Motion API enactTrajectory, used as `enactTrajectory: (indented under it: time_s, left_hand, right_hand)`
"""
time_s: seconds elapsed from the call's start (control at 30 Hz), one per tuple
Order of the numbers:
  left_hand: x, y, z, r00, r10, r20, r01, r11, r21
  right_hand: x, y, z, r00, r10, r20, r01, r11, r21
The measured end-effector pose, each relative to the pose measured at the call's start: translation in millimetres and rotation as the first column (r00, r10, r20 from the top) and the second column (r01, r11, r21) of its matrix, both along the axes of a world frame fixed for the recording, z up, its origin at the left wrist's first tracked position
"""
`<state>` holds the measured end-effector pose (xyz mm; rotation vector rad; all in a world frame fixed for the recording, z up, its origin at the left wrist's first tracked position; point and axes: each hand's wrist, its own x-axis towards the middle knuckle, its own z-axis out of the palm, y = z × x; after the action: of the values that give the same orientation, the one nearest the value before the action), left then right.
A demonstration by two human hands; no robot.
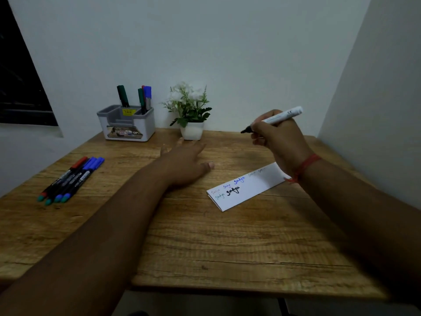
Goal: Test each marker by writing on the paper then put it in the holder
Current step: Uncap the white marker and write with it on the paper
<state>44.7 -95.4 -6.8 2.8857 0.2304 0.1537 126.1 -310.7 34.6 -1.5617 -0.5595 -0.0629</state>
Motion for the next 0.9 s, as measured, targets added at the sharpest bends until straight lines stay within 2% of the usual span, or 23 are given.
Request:
enactTrajectory:
  time_s: [0.13, 0.2, 0.27, 0.37, 0.47, 0.57, 0.9]
  left_hand:
    - [6, 1, -2, 0.993, -0.045, 0.113, 0.044, 0.999, 0.018]
    - [7, 1, -2, 0.99, -0.065, 0.121, 0.062, 0.998, 0.031]
    - [8, -1, 0, 0.991, -0.07, 0.113, 0.068, 0.997, 0.02]
    - [8, -5, 1, 0.987, -0.039, 0.157, 0.055, 0.994, -0.097]
    - [5, -12, 0, 0.969, 0.016, 0.248, 0.058, 0.956, -0.287]
    - [2, -19, 2, 0.963, 0.018, 0.269, 0.091, 0.918, -0.386]
    - [-9, -37, 9, 0.962, -0.013, 0.272, 0.135, 0.891, -0.433]
  right_hand:
    - [14, 1, -21, 1.0, 0.015, -0.012, -0.015, 0.999, -0.047]
    - [15, -2, -33, 0.999, 0.044, -0.021, -0.047, 0.989, -0.143]
    - [15, -5, -37, 0.995, 0.101, -0.021, -0.103, 0.98, -0.17]
    - [11, -6, -35, 0.989, 0.148, -0.03, -0.15, 0.982, -0.117]
    - [6, -4, -32, 0.985, 0.166, -0.046, -0.168, 0.985, -0.047]
    - [4, -3, -28, 0.978, 0.192, -0.08, -0.191, 0.981, 0.03]
    - [0, -4, -30, 0.981, 0.193, -0.024, -0.194, 0.975, -0.105]
